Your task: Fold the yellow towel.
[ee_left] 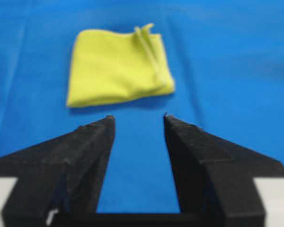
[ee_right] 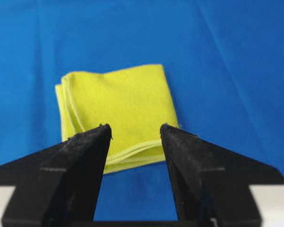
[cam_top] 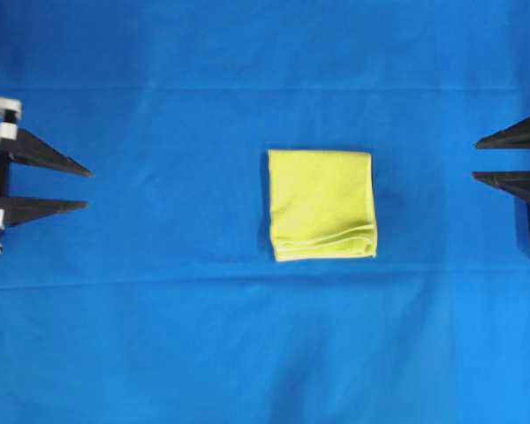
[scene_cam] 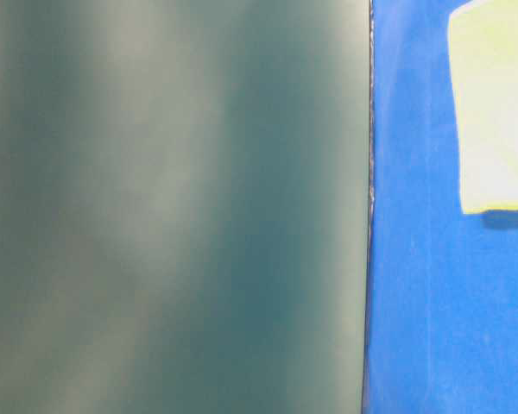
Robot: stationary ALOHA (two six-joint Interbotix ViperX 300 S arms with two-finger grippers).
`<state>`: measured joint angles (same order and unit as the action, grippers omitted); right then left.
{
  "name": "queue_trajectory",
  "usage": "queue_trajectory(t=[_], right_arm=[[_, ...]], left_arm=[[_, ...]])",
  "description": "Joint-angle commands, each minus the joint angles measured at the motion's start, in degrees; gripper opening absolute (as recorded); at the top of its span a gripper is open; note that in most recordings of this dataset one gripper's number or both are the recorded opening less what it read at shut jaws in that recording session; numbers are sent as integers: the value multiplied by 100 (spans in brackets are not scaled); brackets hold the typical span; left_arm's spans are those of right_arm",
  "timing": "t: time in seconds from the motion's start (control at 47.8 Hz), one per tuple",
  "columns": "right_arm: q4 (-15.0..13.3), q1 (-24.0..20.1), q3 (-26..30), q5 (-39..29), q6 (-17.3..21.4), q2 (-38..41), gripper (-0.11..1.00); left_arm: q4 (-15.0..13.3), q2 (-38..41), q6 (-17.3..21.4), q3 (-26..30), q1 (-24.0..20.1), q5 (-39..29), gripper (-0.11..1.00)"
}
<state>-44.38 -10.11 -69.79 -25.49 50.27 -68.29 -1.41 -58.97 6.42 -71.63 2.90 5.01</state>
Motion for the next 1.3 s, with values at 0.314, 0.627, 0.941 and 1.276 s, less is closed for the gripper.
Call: queue_trajectory(t=[0.314, 0.627, 0.941, 1.276], right_arm=[[-18, 896, -431, 967, 105, -62, 52], [9, 905, -431, 984, 105, -62, 52], [9, 905, -431, 984, 105, -53, 52], [9, 905, -439, 984, 105, -44, 52]], left_arm=[[-9, -466, -132, -536, -185, 202, 43], [-9, -466, -132, -545, -185, 211, 43], [0, -466, -132, -554, -185, 237, 43], [0, -466, -132, -554, -185, 229, 43]])
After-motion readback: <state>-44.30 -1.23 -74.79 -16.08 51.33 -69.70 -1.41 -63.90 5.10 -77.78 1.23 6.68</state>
